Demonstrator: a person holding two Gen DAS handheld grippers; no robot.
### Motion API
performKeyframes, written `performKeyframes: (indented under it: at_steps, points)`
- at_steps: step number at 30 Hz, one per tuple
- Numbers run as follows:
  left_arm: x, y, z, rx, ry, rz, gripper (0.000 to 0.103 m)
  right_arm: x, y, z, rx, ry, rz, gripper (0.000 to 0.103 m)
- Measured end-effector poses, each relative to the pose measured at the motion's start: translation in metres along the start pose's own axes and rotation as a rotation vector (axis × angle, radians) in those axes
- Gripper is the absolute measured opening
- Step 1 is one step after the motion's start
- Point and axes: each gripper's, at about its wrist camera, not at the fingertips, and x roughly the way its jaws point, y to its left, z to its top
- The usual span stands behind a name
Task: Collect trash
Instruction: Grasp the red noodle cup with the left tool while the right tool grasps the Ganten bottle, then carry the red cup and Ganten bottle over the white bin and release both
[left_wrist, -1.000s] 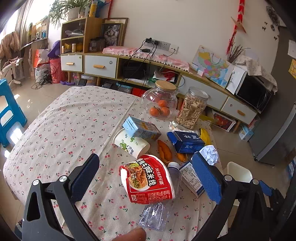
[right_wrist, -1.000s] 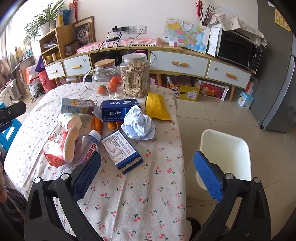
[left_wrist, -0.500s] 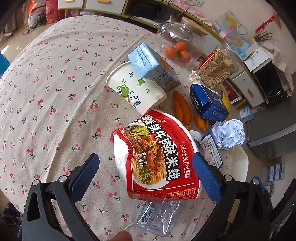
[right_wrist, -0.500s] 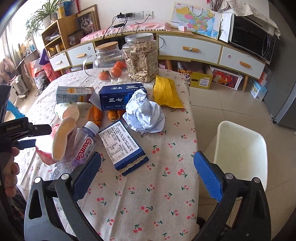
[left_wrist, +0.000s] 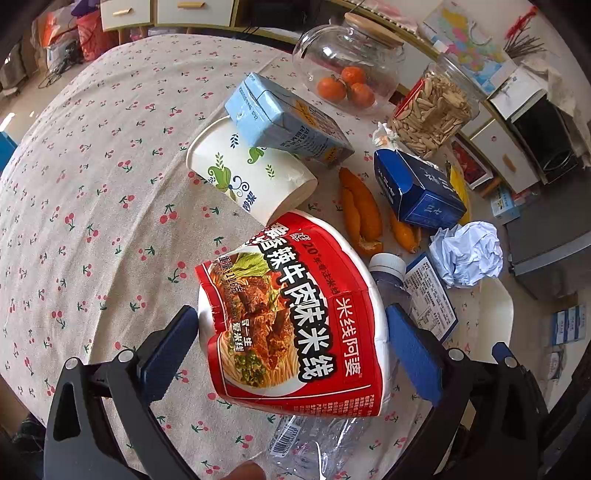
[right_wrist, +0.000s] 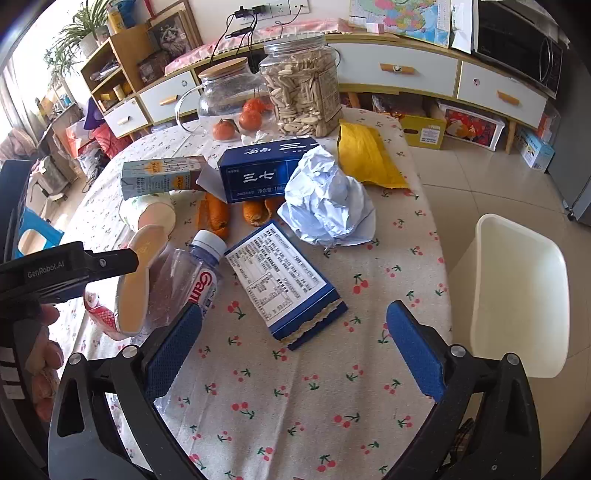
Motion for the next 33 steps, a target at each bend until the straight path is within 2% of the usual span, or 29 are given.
performKeyframes:
  at_steps: [5, 12, 14, 18, 20, 22, 25, 33]
  points:
    - [-0.015, 0.002, -0.007, 0.045, -0.077, 0.032, 0.095, 0.013, 0.015, -0.002, 0.028, 0.064, 0.098, 0.096]
    - [-0.056, 0.028, -0.008, 0.009, -0.238, 0.044, 0.095, 0.034, 0.042, 0.002, 0.109, 0.157, 0.258, 0.096]
    - [-0.060, 0.035, -0.007, 0.002, -0.254, 0.050, 0.095, 0.044, 0.048, 0.004, 0.142, 0.189, 0.292, 0.096]
    - [-0.058, 0.046, -0.007, -0.011, -0.243, 0.049, 0.095, 0.067, 0.058, 0.004, 0.162, 0.232, 0.292, 0.095]
    - [-0.058, 0.048, -0.007, -0.013, -0.239, 0.049, 0.095, 0.074, 0.060, 0.004, 0.168, 0.249, 0.298, 0.086]
    - [-0.057, 0.048, -0.008, -0.013, -0.241, 0.048, 0.095, 0.080, 0.059, 0.005, 0.180, 0.253, 0.307, 0.085]
    - [-0.059, 0.049, -0.009, -0.005, -0.247, 0.054, 0.095, 0.078, 0.060, 0.007, 0.143, 0.225, 0.285, 0.060]
    - [-0.060, 0.048, -0.011, 0.001, -0.267, 0.075, 0.095, 0.069, 0.071, -0.001, 0.076, 0.200, 0.329, 0.057]
